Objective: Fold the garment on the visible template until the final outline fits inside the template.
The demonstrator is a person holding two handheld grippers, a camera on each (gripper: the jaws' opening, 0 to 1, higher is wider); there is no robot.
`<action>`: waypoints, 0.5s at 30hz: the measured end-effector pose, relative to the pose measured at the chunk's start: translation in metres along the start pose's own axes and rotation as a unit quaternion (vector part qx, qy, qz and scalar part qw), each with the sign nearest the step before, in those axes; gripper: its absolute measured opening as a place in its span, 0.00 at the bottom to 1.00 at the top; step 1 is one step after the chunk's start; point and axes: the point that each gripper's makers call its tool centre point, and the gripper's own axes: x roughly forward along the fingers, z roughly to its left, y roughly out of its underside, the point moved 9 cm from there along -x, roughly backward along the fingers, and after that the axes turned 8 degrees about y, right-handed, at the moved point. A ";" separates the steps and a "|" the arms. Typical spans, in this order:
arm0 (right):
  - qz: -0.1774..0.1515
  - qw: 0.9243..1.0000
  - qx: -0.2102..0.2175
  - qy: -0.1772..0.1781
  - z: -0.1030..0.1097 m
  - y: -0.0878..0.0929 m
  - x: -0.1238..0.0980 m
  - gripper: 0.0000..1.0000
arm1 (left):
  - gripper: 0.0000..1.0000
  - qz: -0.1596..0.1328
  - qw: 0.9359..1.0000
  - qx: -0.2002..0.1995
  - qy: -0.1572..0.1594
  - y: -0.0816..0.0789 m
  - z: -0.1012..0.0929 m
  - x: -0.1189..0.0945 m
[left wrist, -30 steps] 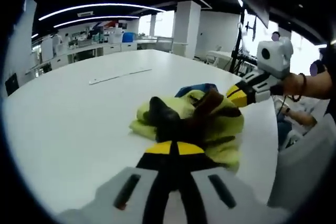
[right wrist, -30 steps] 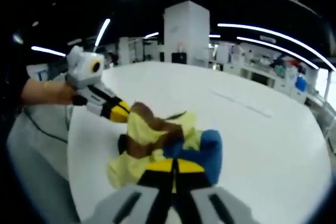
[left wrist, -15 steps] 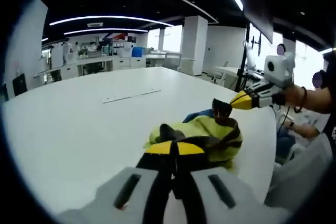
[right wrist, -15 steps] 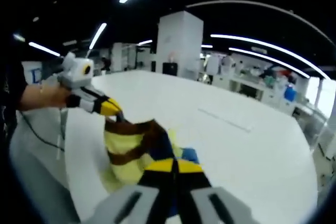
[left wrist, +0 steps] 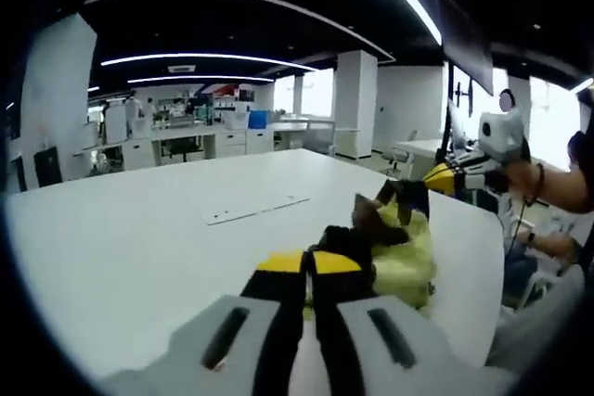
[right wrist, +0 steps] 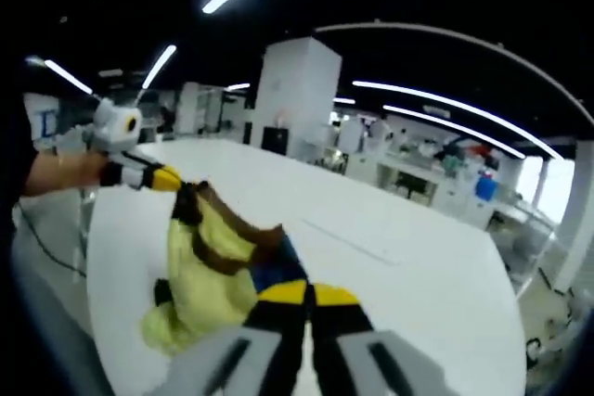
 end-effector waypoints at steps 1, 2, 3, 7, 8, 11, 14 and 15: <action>-0.001 1.000 -0.003 0.004 -0.005 -0.002 0.004 0.00 | 0.00 -0.004 1.000 0.001 0.000 -0.003 0.004 0.003; -0.001 1.000 -0.003 0.005 -0.008 -0.003 0.006 0.00 | 0.00 -0.007 1.000 -0.001 -0.001 -0.005 0.008 0.006; -0.002 1.000 -0.001 0.006 -0.013 -0.005 0.011 0.00 | 0.00 -0.007 1.000 -0.003 -0.003 -0.009 0.012 0.010; -0.002 1.000 -0.003 0.012 -0.020 -0.010 0.022 0.00 | 0.00 0.000 1.000 0.014 -0.012 -0.018 0.027 0.024; -0.001 1.000 -0.004 0.015 -0.022 -0.010 0.027 0.00 | 0.00 0.000 1.000 0.018 -0.013 -0.019 0.030 0.027; 0.001 1.000 0.005 0.023 -0.030 -0.009 0.041 0.00 | 0.00 0.012 0.999 0.024 -0.022 -0.023 0.038 0.043; 0.002 0.999 0.018 0.035 -0.036 -0.007 0.055 0.00 | 0.00 0.016 0.999 0.021 -0.024 -0.021 0.050 0.055; 0.007 0.999 0.028 0.042 -0.039 -0.006 0.061 0.00 | 0.00 0.017 0.999 0.017 -0.025 -0.020 0.053 0.058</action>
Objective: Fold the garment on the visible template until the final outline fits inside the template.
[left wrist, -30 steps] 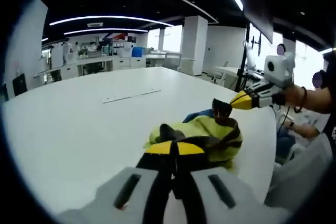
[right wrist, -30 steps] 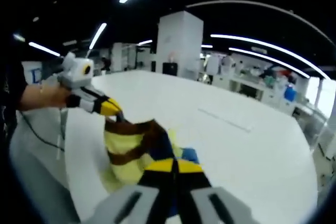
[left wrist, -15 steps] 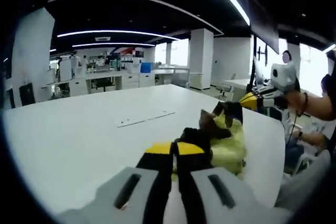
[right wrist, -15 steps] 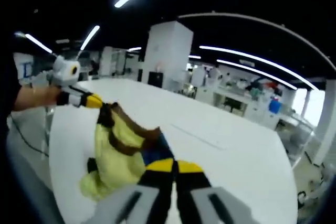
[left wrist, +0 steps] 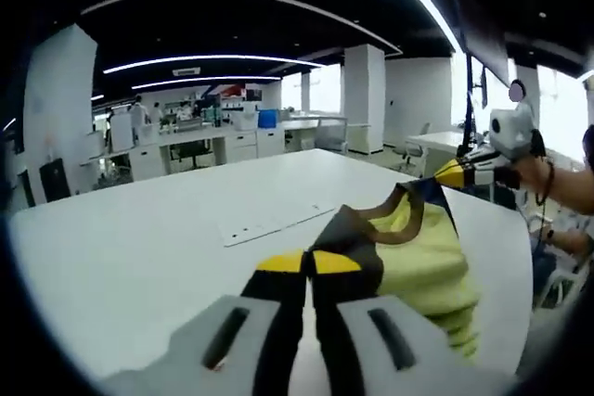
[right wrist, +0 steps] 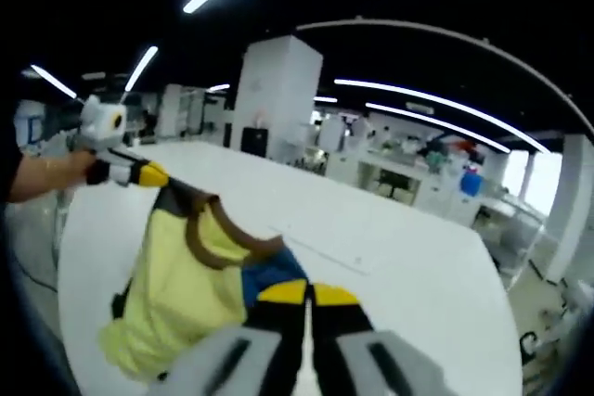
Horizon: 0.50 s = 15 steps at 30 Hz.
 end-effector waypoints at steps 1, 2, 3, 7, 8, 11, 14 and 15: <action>0.000 1.000 0.000 -0.001 -0.001 0.000 0.004 0.00 | 0.00 0.001 1.000 -0.003 -0.001 0.001 0.003 0.003; 0.000 1.000 0.002 0.001 -0.002 0.001 0.011 0.00 | 0.00 0.002 1.000 -0.006 -0.003 0.002 0.006 0.008; 0.002 1.000 0.009 0.004 -0.004 0.002 0.018 0.00 | 0.00 0.007 1.000 -0.017 -0.008 0.005 0.011 0.013; 0.008 1.000 0.016 0.007 -0.007 0.006 0.037 0.00 | 0.00 0.004 0.999 -0.027 -0.017 0.009 0.027 0.028; 0.011 1.000 0.019 0.010 -0.008 0.008 0.042 0.00 | 0.00 0.004 0.999 -0.027 -0.020 0.011 0.030 0.032; 0.023 0.999 0.031 0.019 -0.012 0.015 0.059 0.00 | 0.00 0.012 0.998 -0.037 -0.039 0.020 0.040 0.044; 0.039 0.998 0.055 0.022 -0.016 0.025 0.079 0.00 | 0.00 0.027 0.998 -0.034 -0.055 0.033 0.049 0.057; 0.040 0.997 0.054 0.021 -0.017 0.027 0.083 0.00 | 0.00 0.026 0.997 -0.039 -0.057 0.036 0.051 0.061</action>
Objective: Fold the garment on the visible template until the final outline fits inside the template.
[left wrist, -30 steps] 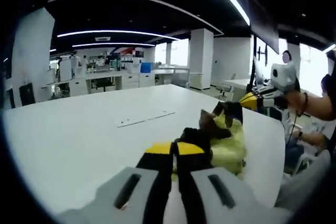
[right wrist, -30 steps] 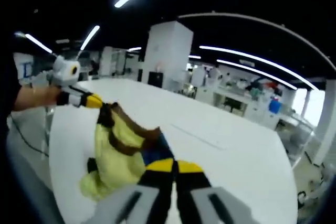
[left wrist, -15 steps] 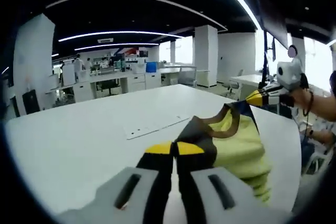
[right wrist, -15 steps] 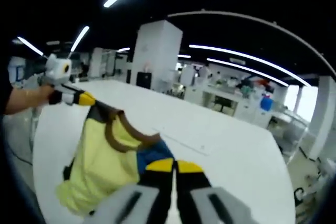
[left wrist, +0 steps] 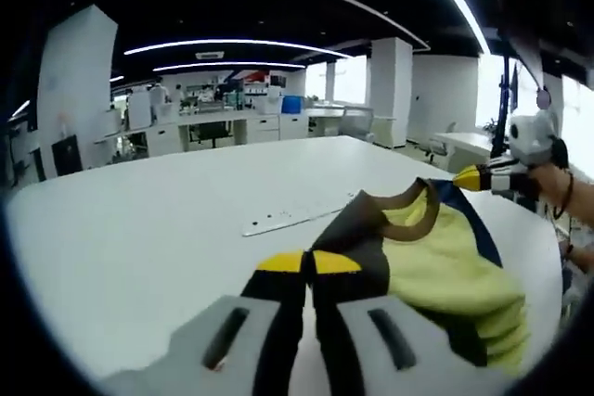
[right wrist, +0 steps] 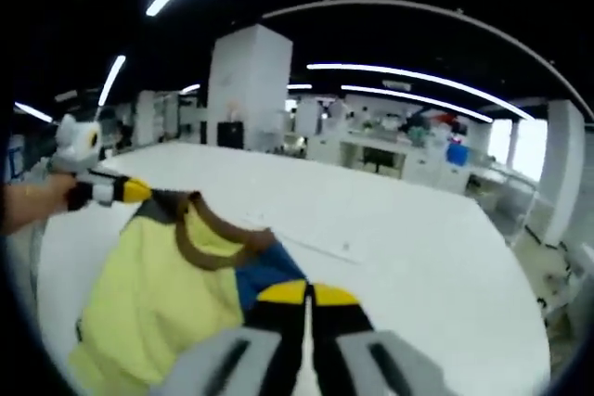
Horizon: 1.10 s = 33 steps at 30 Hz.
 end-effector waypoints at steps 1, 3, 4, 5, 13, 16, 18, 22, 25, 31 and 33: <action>0.005 1.000 0.000 0.002 0.000 0.002 0.007 0.00 | 0.00 -0.001 1.000 -0.004 0.000 0.004 0.003 0.005; 0.021 1.000 0.012 0.002 -0.002 0.008 0.020 0.00 | 0.00 -0.003 1.000 -0.014 0.001 0.008 0.003 0.011; 0.023 1.000 0.019 0.002 -0.002 0.011 0.024 0.00 | 0.00 -0.004 1.000 -0.011 0.004 0.011 0.003 0.017; 0.024 0.999 0.023 0.004 -0.002 0.013 0.030 0.00 | 0.00 0.000 1.000 -0.013 0.002 0.014 0.007 0.021; 0.053 0.997 0.061 0.017 0.002 0.033 0.064 0.00 | 0.00 0.035 0.999 -0.029 -0.025 0.038 0.020 0.042; 0.065 0.996 0.063 0.023 0.005 0.040 0.071 0.00 | 0.00 0.042 0.997 -0.046 -0.034 0.047 0.025 0.050; 0.071 0.995 0.066 0.027 0.006 0.045 0.076 0.00 | 0.00 0.049 0.997 -0.047 -0.038 0.051 0.025 0.053; 0.087 0.994 0.063 0.025 0.008 0.052 0.081 0.00 | 0.00 0.057 0.996 -0.049 -0.043 0.058 0.029 0.059; 0.092 0.993 0.063 0.023 0.006 0.054 0.083 0.00 | 0.00 0.064 0.995 -0.054 -0.049 0.063 0.032 0.060; 0.093 0.993 0.070 0.018 0.008 0.052 0.078 0.00 | 0.01 0.071 0.995 -0.029 -0.057 0.062 0.031 0.058; 0.091 0.993 0.075 0.014 0.010 0.048 0.073 0.05 | 0.05 0.070 0.996 -0.028 -0.057 0.060 0.032 0.055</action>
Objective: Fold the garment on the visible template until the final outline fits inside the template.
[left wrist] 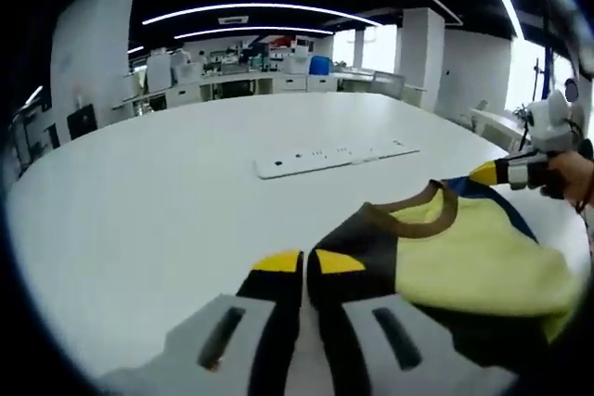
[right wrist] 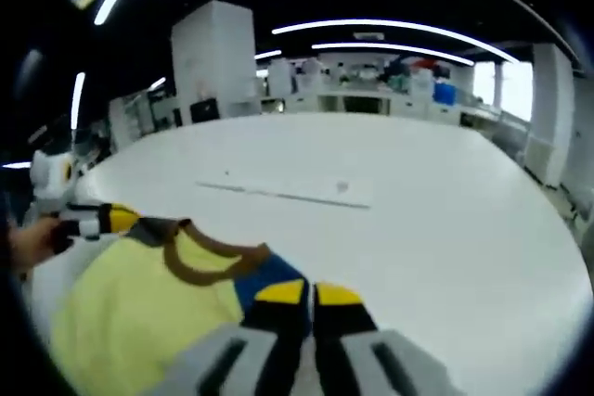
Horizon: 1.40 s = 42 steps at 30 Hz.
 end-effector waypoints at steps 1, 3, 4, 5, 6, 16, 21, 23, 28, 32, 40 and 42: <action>-0.004 1.000 -0.007 -0.005 0.002 -0.002 0.000 0.10 | 0.08 0.000 1.000 0.002 0.001 -0.001 0.000 -0.002; -0.007 1.000 -0.012 -0.015 0.006 -0.005 -0.007 0.24 | 0.19 0.001 1.000 0.015 -0.007 -0.005 -0.002 -0.009; -0.008 1.000 -0.012 -0.021 0.008 -0.006 -0.010 0.29 | 0.28 0.000 1.000 0.023 -0.009 -0.006 -0.003 -0.012; -0.007 1.000 -0.013 -0.025 0.009 -0.007 -0.011 0.33 | 0.33 -0.002 0.999 0.037 -0.008 -0.007 -0.005 -0.015; -0.007 0.999 -0.017 -0.030 0.012 -0.008 -0.015 0.39 | 0.38 -0.003 0.999 0.038 -0.007 -0.008 -0.006 -0.017; 0.003 0.996 -0.021 -0.084 0.028 -0.005 -0.052 0.65 | 0.61 -0.010 0.999 0.040 0.029 -0.005 -0.026 -0.059; 0.010 0.994 -0.017 -0.109 0.033 0.002 -0.073 0.69 | 0.75 -0.012 0.999 0.035 0.037 -0.002 -0.029 -0.079; 0.012 0.992 -0.013 -0.124 0.037 0.008 -0.088 0.70 | 0.76 -0.015 0.998 0.039 0.044 -0.003 -0.035 -0.088; 0.021 0.988 -0.020 -0.150 0.041 0.022 -0.108 0.70 | 0.80 -0.019 0.997 0.050 0.062 0.000 -0.045 -0.108; 0.022 0.986 -0.040 -0.158 0.042 0.036 -0.124 0.67 | 0.81 -0.020 0.995 0.053 0.082 0.006 -0.053 -0.121; 0.025 0.985 -0.036 -0.167 0.043 0.058 -0.148 0.66 | 0.81 -0.003 0.991 0.070 0.116 0.026 -0.074 -0.149; 0.027 0.984 -0.041 -0.169 0.046 0.064 -0.156 0.64 | 0.81 0.002 0.989 0.075 0.125 0.032 -0.078 -0.152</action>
